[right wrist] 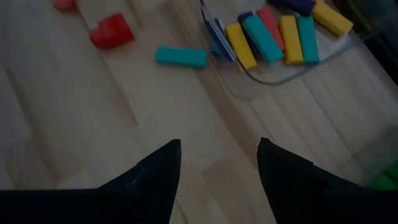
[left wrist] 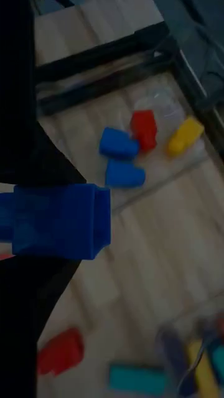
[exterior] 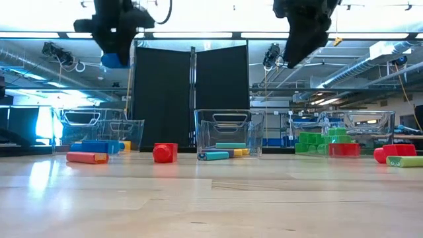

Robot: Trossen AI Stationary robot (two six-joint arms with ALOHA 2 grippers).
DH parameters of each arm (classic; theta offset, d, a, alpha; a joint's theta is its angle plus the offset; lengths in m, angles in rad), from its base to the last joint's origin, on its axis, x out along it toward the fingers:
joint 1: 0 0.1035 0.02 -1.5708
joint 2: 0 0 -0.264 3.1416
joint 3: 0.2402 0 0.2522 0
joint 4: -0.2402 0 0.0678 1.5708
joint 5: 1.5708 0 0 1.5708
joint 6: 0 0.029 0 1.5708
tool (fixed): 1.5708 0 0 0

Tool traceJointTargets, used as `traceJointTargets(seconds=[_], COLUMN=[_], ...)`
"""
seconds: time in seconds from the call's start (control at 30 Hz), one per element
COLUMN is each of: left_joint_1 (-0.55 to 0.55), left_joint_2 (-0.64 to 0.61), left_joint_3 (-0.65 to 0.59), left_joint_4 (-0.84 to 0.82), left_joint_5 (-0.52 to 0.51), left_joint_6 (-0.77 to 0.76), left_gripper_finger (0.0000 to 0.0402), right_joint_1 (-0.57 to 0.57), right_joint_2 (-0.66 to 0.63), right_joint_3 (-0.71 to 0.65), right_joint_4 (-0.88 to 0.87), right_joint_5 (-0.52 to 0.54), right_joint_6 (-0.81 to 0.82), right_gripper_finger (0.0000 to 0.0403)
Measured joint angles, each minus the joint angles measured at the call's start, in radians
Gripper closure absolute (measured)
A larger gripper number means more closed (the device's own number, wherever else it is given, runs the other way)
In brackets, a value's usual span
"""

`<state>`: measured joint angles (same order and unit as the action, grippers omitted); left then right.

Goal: Sort blocks by size
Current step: Put the blue 1 stud game piece into the left transparent bin

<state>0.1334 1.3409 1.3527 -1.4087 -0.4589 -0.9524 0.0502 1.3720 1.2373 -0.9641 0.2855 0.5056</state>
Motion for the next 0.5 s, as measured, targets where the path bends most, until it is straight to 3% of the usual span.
traceJointTargets(seconds=[0.13, 0.23, 0.5], left_joint_1=[0.234, 0.413, 0.745], left_joint_2=[-0.078, -0.081, 0.059], left_joint_3=[-0.091, -0.154, -0.246], left_joint_4=[0.059, 0.139, 0.354], left_joint_5=[0.055, 0.176, 0.335], left_joint_6=[0.202, 0.364, 0.579], left_gripper_finger=[0.0263, 0.0263, 0.0263], right_joint_1=[-0.003, -0.017, -0.065], right_joint_2=[0.000, 0.000, 0.000], right_joint_3=[0.000, 0.000, 0.000], right_joint_4=[0.071, 0.121, 0.165], right_joint_5=[0.000, -0.001, 0.000], right_joint_6=[0.040, 0.078, 0.201], right_gripper_finger=[0.0187, 0.0187, 0.0187])
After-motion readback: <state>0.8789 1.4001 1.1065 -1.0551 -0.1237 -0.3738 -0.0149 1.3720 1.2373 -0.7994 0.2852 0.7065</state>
